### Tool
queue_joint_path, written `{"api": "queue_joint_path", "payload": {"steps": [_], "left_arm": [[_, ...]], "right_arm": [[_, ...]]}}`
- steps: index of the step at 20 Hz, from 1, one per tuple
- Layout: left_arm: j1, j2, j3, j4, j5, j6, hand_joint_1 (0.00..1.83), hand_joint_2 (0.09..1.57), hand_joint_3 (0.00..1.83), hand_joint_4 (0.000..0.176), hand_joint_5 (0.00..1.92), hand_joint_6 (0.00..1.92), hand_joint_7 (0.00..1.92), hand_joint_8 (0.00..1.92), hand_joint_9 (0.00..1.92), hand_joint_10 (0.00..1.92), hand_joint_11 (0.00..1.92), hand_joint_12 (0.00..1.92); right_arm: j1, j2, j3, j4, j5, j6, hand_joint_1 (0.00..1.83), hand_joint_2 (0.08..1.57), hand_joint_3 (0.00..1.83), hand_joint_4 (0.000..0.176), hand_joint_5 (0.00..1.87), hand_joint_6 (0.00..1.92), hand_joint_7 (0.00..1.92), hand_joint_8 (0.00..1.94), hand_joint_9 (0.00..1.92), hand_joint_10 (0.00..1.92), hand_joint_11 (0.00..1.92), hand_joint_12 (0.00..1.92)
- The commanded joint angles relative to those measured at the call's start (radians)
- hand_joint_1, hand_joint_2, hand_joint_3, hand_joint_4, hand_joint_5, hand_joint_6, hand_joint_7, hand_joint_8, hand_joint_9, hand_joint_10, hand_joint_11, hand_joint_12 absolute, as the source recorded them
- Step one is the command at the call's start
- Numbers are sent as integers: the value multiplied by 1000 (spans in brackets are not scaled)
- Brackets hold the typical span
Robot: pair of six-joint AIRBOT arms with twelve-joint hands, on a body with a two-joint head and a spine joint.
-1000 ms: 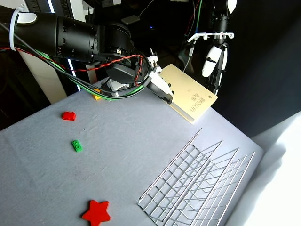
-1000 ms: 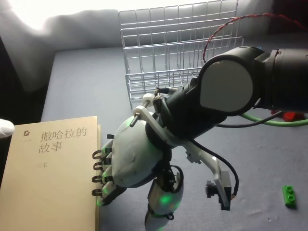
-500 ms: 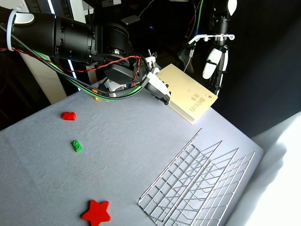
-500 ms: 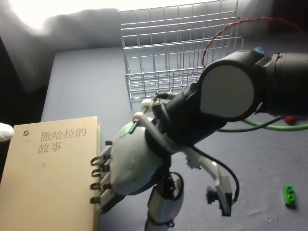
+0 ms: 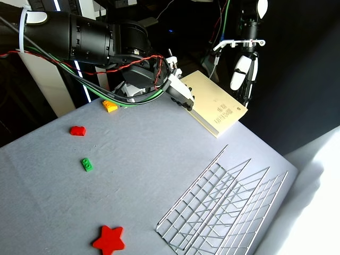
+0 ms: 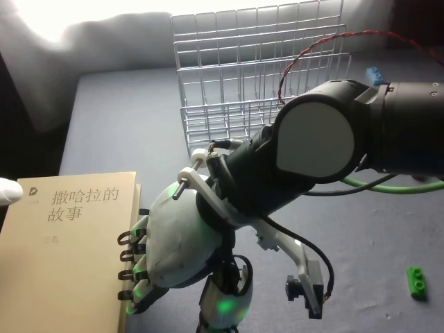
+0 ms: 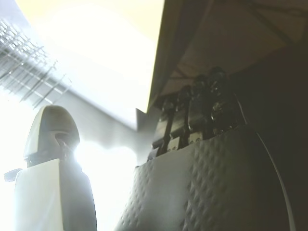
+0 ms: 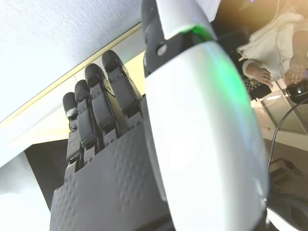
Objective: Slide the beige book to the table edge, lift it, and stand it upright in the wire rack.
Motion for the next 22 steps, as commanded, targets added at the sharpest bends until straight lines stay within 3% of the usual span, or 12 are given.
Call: {"api": "queue_joint_path", "payload": {"steps": [1,8,22], "left_arm": [[-5,-1,8,-21,-19,-7,647,1040,8,0,0,0,0,0,0,0,0,0],[-10,-31,26,-13,-24,-6,658,1023,0,0,0,0,0,0,0,0,0,0],[-26,-57,56,-10,-11,-6,685,1024,0,0,0,0,0,0,0,0,0,0]], "right_arm": [[-1,7,-8,24,-47,0,250,1126,0,0,194,4,182,3,156,5,0,437],[-12,36,10,-20,-44,-35,235,1119,0,0,217,3,208,2,184,4,0,519],[-14,-15,48,-33,-137,-75,268,1120,0,0,173,1,166,2,147,4,0,411]]}}
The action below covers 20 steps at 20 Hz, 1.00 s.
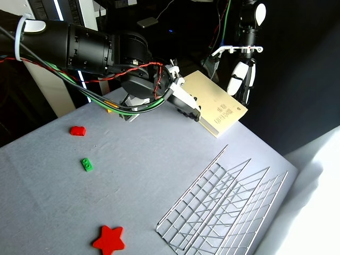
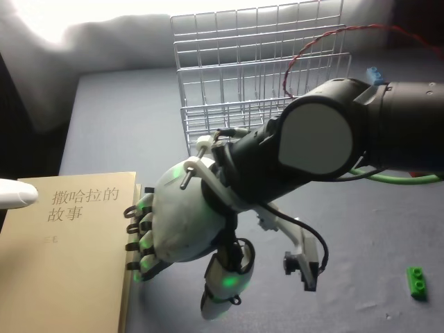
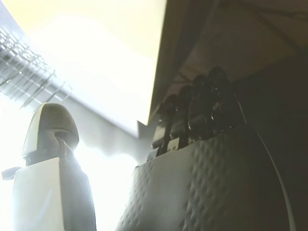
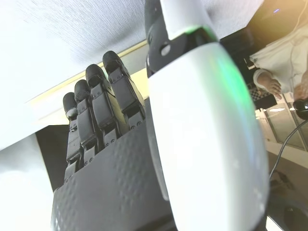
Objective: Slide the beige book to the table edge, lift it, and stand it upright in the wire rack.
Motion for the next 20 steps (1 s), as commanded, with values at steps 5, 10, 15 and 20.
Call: {"api": "queue_joint_path", "payload": {"steps": [5,10,15,20], "left_arm": [[-13,5,17,-26,-10,-6,770,1013,0,0,0,0,0,0,0,0,0,0],[-15,5,23,-30,-8,-5,723,1031,4,0,0,0,0,0,0,0,0,0],[-16,2,18,-29,-10,2,726,1017,0,0,0,0,0,0,0,0,0,0],[-22,-1,9,-29,-11,14,733,1018,0,0,0,0,0,0,0,0,0,0]], "right_arm": [[1,-16,-1,16,-80,0,230,1132,2,0,164,1,167,0,140,0,0,376],[-4,-28,4,16,-97,0,244,1135,1,0,167,1,157,1,129,1,0,363],[-3,-15,-6,16,-64,13,239,1133,0,0,180,2,178,3,148,4,0,401],[-2,55,-43,16,-79,14,235,1139,0,0,167,1,164,3,142,4,0,365]]}}
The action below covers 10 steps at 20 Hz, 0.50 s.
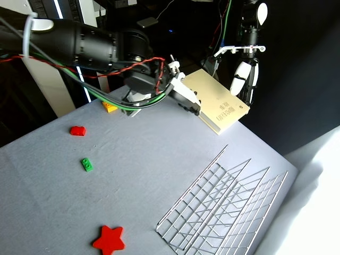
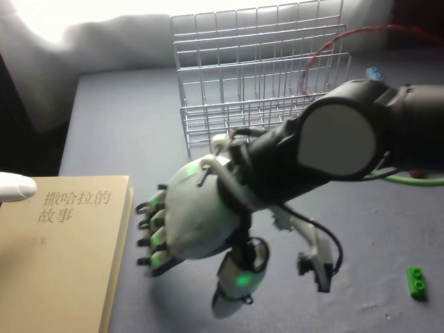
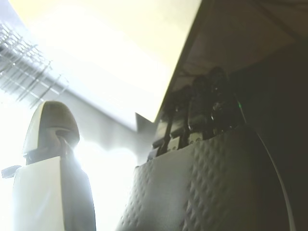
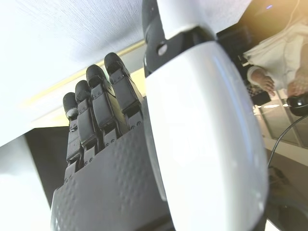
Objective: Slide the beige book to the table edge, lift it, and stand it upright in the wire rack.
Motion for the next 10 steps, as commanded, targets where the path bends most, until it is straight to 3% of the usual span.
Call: {"api": "queue_joint_path", "payload": {"steps": [1,4,10], "left_arm": [[-5,-3,-4,-23,-22,5,767,1016,0,0,0,0,0,0,0,0,0,0],[-3,-19,-4,-19,-22,6,693,1023,0,0,0,0,0,0,0,0,0,0],[-5,-64,25,-19,-27,6,722,1020,0,0,0,0,0,0,0,0,0,0]], "right_arm": [[8,18,-16,14,-57,5,209,1146,2,0,162,0,161,1,137,1,0,351],[19,76,-41,14,-38,9,197,1153,1,0,159,4,159,1,133,1,0,334],[46,225,-101,13,-38,26,221,1145,0,0,175,7,177,5,150,6,0,399]]}}
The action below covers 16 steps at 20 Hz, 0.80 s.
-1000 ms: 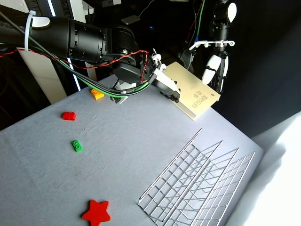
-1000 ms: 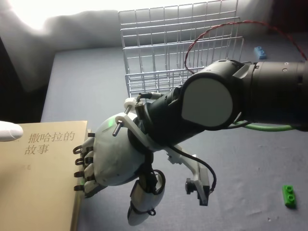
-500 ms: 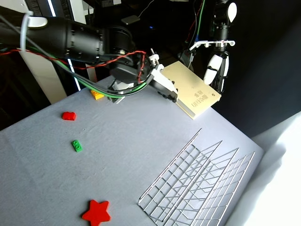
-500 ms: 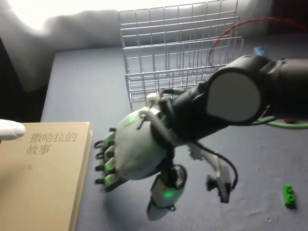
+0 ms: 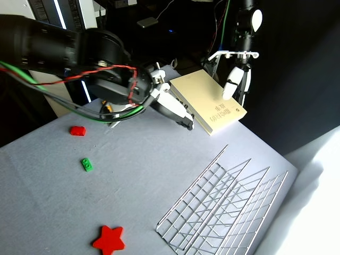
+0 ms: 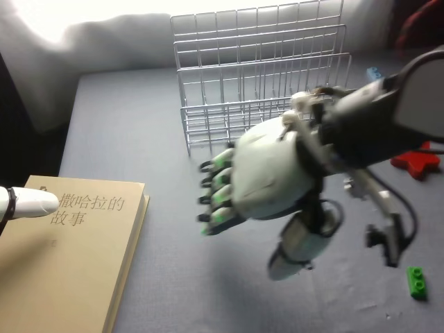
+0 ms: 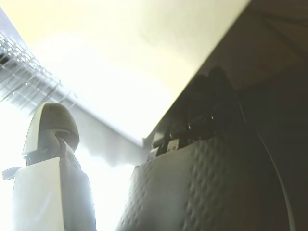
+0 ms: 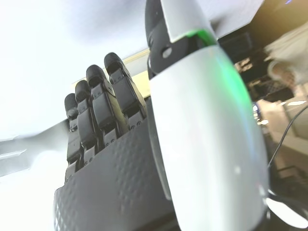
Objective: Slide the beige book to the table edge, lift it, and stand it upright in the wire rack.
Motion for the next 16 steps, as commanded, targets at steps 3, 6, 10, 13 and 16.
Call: {"api": "queue_joint_path", "payload": {"steps": [3,6,10,13,16], "left_arm": [[-2,-10,20,-23,-25,-1,722,1029,2,0,0,0,0,0,0,0,0,0],[2,-29,35,-23,-33,-1,705,1034,3,0,0,0,0,0,0,0,0,0],[13,-62,62,-23,-35,-1,757,1021,0,0,0,0,0,0,0,0,0,0],[18,-89,85,-23,-42,-1,769,1022,0,0,0,0,0,0,0,0,0,0],[18,-112,104,-26,-45,-1,743,1035,2,0,0,0,0,0,0,0,0,0]], "right_arm": [[20,65,-32,14,-53,9,186,1146,1,0,171,2,177,1,155,3,0,436],[38,127,-51,16,-33,16,200,1148,1,0,166,0,176,1,148,0,0,409],[59,189,-78,30,-12,15,158,1158,3,0,153,1,163,3,138,1,0,388],[66,234,-95,31,-7,20,175,1156,0,0,157,4,165,3,142,3,0,377],[53,287,-101,31,-29,69,173,1156,0,0,165,1,171,1,148,2,0,370]]}}
